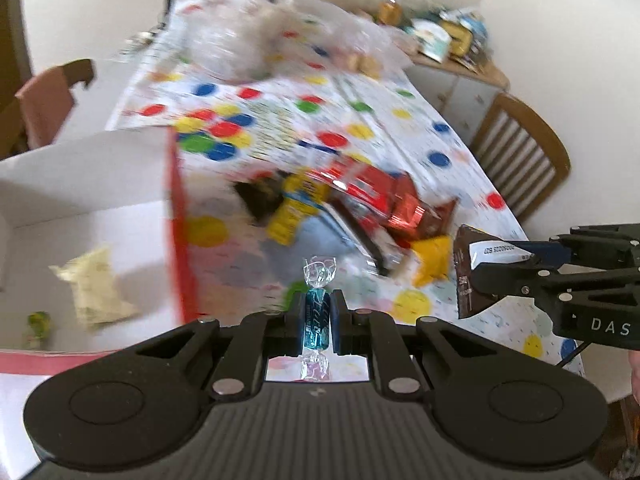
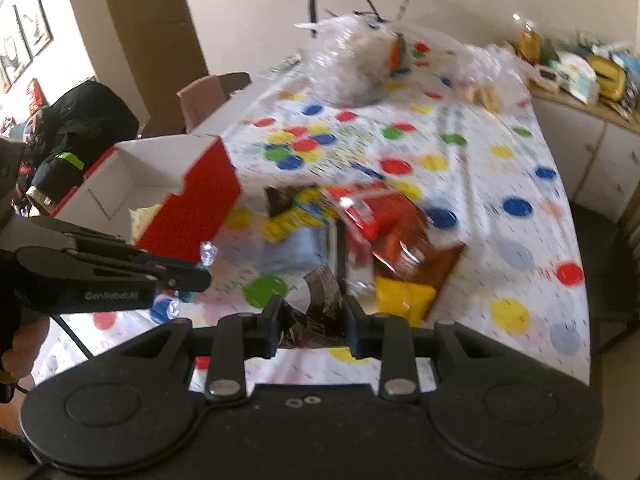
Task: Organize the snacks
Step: 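Carry the wrapper and candy with both tools over the box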
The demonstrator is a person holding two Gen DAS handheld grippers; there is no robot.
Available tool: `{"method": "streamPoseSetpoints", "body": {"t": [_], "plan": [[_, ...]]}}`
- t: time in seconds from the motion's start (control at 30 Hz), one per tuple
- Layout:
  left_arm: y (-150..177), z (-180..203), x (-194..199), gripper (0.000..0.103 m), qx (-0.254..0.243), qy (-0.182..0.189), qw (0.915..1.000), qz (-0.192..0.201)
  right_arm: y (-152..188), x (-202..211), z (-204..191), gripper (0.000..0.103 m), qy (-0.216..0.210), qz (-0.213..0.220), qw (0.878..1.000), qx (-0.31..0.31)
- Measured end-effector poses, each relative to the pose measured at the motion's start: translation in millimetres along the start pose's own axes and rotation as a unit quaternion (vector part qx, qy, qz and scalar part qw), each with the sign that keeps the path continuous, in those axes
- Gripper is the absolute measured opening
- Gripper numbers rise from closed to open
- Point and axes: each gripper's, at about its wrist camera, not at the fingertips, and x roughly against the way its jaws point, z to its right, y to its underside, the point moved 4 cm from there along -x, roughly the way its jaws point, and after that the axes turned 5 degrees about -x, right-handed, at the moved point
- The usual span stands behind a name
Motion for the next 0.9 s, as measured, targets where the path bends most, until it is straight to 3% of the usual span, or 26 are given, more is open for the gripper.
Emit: {"method": "streamPoseSetpoints", "body": {"t": [0.53,0.9], "plan": [[1,-127,70,0.012,0.044,-0.067,0.9958,0.043,-53,-36,-130,0.03,-0.038,0.032,0.997,0.052],[9,-213,67,0.012,0.076,-0.112,0.9906,0.02,-73,-94,-192,0.03,-0.04,0.013,0.996,0.078]]}}
